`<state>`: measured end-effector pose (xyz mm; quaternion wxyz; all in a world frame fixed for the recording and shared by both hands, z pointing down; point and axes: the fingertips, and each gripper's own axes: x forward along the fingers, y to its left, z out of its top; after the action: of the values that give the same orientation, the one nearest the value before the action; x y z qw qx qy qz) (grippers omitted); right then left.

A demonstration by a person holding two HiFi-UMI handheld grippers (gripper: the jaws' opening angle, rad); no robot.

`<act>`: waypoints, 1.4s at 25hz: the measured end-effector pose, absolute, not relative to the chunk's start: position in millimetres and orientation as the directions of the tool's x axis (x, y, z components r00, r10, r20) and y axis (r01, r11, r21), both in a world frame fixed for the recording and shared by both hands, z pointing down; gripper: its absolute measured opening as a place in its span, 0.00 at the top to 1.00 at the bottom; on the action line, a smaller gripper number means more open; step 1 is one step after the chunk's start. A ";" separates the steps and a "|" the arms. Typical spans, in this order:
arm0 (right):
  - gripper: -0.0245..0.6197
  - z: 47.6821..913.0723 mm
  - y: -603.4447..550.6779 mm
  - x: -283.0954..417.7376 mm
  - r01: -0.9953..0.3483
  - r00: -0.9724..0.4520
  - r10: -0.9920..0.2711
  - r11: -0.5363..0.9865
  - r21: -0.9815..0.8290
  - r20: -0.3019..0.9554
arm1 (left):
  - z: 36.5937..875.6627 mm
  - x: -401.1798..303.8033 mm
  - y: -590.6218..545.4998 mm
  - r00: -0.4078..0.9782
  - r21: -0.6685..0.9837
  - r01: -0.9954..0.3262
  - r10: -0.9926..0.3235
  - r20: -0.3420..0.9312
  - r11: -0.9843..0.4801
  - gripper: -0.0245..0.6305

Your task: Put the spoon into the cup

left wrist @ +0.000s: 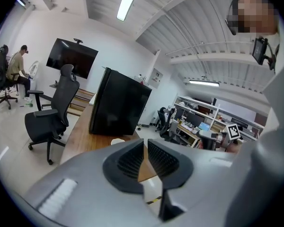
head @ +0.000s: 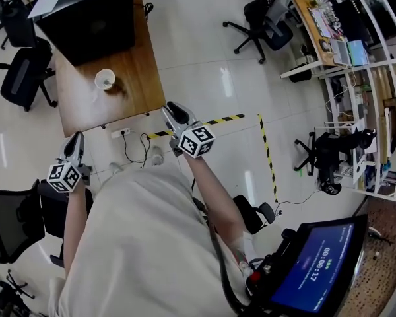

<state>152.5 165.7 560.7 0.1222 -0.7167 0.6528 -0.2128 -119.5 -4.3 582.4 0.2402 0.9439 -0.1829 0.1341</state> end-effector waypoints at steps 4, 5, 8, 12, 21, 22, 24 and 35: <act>0.78 566.7 157.4 130.5 -0.890 0.047 -0.984 -0.118 -0.441 0.169 | 585.7 -128.9 -12.5 0.899 0.408 -0.401 -0.266 0.348 -0.820 0.92; 0.78 567.7 155.4 126.3 -0.888 0.047 -0.984 -0.121 -0.443 0.172 | 587.3 -130.9 -13.8 0.900 0.410 -0.397 -0.260 0.350 -0.821 0.92; 0.78 572.5 150.3 115.3 -0.890 0.047 -0.981 -0.127 -0.439 0.189 | 592.8 -133.8 -15.7 0.901 0.406 -0.382 -0.238 0.362 -0.830 0.92; 0.79 594.0 154.3 99.0 -0.910 0.024 -0.964 -0.130 -0.394 0.264 | 602.3 -131.6 -5.5 0.902 0.404 -0.360 -0.204 0.379 -0.841 0.92; 0.79 599.6 164.8 96.5 -0.929 0.008 -0.949 -0.123 -0.349 0.314 | 614.8 -118.2 24.5 0.909 0.418 -0.323 -0.154 0.388 -0.849 0.92; 0.79 599.4 165.6 101.6 -0.932 0.007 -0.948 -0.121 -0.341 0.318 | 616.8 -111.2 27.6 0.909 0.419 -0.318 -0.149 0.388 -0.851 0.92; 0.79 603.2 156.8 104.0 -0.933 -0.005 -0.948 -0.110 -0.341 0.318 | 617.4 -110.0 23.1 0.903 0.410 -0.332 -0.162 0.397 -0.849 0.92; 0.86 629.5 145.3 83.6 -0.949 -0.032 -0.921 -0.095 -0.302 0.388 | 617.3 -133.3 9.7 0.885 0.412 -0.385 -0.203 0.419 -0.826 0.92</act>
<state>83.6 145.3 629.5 -0.0273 -0.6953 0.6722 -0.2529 -133.3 9.7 617.3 0.2500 0.9381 -0.1568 0.1814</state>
